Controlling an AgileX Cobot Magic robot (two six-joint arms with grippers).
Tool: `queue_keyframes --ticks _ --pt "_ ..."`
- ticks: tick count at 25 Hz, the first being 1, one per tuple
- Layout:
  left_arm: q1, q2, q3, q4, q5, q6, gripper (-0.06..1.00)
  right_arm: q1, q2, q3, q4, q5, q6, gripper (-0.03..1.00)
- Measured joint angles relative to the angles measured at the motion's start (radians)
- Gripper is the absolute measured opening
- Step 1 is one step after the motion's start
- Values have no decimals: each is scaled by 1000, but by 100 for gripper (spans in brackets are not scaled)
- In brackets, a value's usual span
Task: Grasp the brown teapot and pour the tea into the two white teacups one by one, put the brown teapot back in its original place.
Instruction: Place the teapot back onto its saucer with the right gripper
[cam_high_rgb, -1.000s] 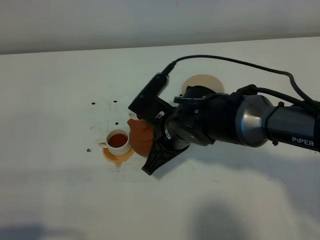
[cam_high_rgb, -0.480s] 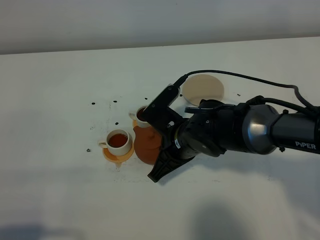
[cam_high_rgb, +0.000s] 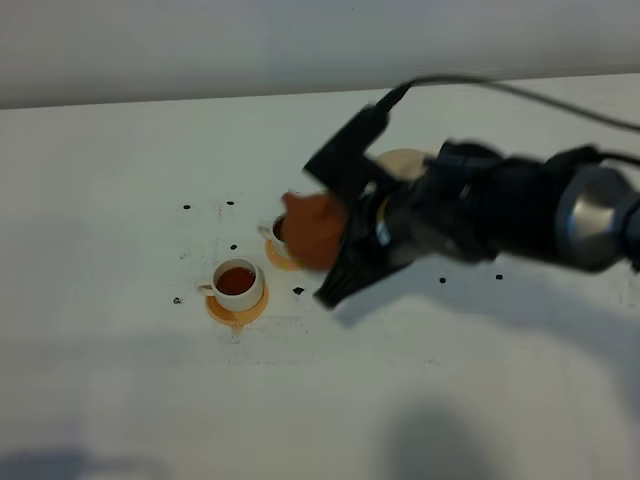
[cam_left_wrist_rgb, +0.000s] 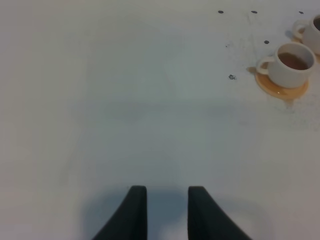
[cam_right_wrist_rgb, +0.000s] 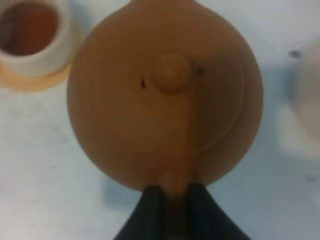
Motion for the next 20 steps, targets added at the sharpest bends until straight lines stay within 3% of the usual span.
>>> queue_keyframes --ticks 8,13,20 --pt "0 0 0 0 0 0 22 -165 12 -197 0 86 0 9" --pt "0 0 0 0 0 0 22 -216 95 -303 5 142 -4 9" --pt "0 0 0 0 0 0 22 -260 193 -325 64 152 -28 9"
